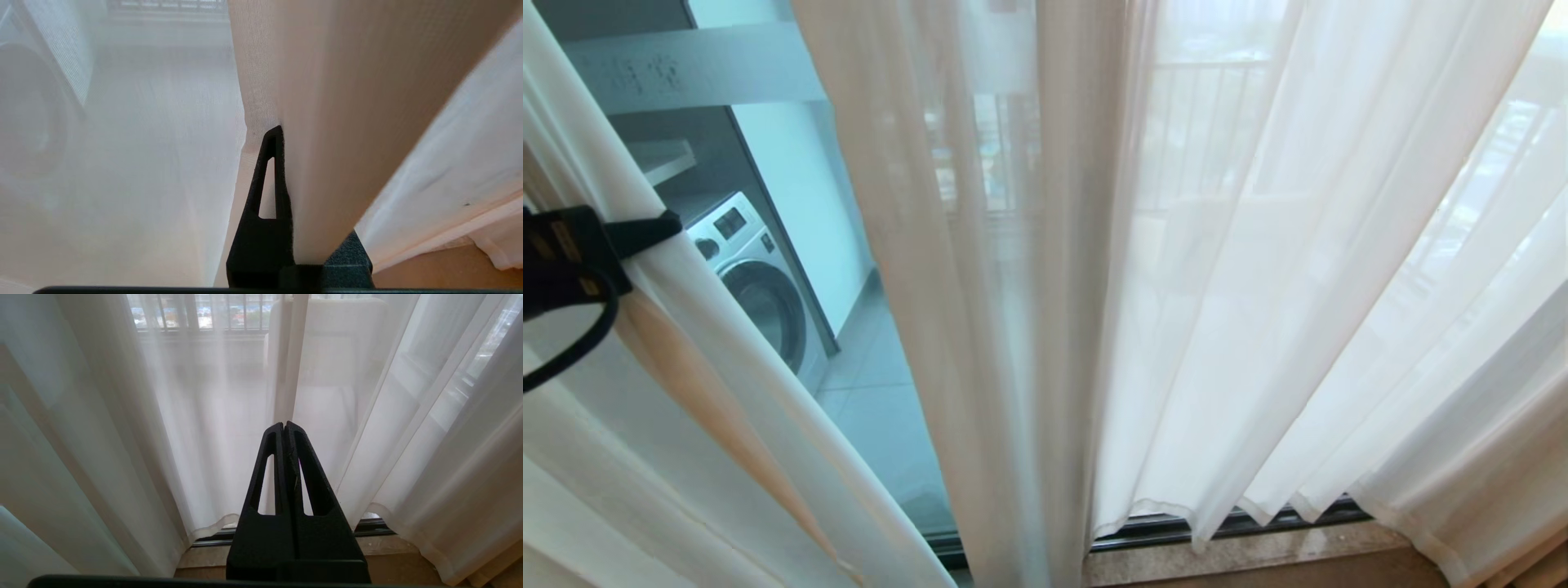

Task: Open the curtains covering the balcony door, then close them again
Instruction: Close the inner curtains on both sides

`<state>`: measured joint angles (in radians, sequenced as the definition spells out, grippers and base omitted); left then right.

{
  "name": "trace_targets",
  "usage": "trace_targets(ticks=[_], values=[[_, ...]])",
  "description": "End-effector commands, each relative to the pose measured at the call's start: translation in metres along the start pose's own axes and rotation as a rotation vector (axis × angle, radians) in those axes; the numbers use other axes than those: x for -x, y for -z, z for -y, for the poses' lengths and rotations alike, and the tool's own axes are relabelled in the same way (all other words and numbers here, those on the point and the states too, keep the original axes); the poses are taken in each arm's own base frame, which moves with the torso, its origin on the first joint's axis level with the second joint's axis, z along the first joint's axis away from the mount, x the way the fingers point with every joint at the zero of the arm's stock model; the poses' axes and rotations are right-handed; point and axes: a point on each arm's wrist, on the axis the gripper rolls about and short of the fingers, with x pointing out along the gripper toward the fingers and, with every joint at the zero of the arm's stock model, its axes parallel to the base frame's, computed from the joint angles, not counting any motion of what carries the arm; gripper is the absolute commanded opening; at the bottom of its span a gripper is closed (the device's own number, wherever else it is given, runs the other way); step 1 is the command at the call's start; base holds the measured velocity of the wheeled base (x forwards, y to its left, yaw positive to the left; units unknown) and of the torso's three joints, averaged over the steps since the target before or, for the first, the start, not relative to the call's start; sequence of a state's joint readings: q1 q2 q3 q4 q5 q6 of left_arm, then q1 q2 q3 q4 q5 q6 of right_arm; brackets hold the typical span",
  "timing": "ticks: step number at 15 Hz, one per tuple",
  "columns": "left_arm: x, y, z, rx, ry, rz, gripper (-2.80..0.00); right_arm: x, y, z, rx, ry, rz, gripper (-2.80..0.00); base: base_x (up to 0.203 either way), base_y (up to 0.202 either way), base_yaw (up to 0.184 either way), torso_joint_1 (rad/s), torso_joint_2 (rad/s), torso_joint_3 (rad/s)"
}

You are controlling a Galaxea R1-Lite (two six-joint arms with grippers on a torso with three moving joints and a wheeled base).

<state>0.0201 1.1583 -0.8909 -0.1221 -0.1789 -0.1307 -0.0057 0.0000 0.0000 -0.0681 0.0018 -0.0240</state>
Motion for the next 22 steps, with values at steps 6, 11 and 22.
trace_targets(ticks=[6, 11, 22], values=[[0.000, 0.000, 0.000, 0.001, -0.001, 0.001, -2.80, 0.000, 0.000, 0.000, 0.001, -0.001, 0.001, -2.80, 0.000, 0.000, 0.000, 0.000, 0.00, 0.000], [0.004, -0.007, 0.003, -0.006, 0.013, 0.031, -2.80, 0.000, 0.000, 0.000, 0.001, 0.001, -0.001, -2.80, 0.000, 0.000, 0.000, 0.000, 0.00, 0.000], [0.019, -0.020, 0.046, -0.039, 0.226, 0.091, -2.80, 0.000, 0.000, 0.000, 0.001, 0.001, 0.001, -2.80, 0.000, 0.000, 0.000, 0.000, 0.00, 0.000]])
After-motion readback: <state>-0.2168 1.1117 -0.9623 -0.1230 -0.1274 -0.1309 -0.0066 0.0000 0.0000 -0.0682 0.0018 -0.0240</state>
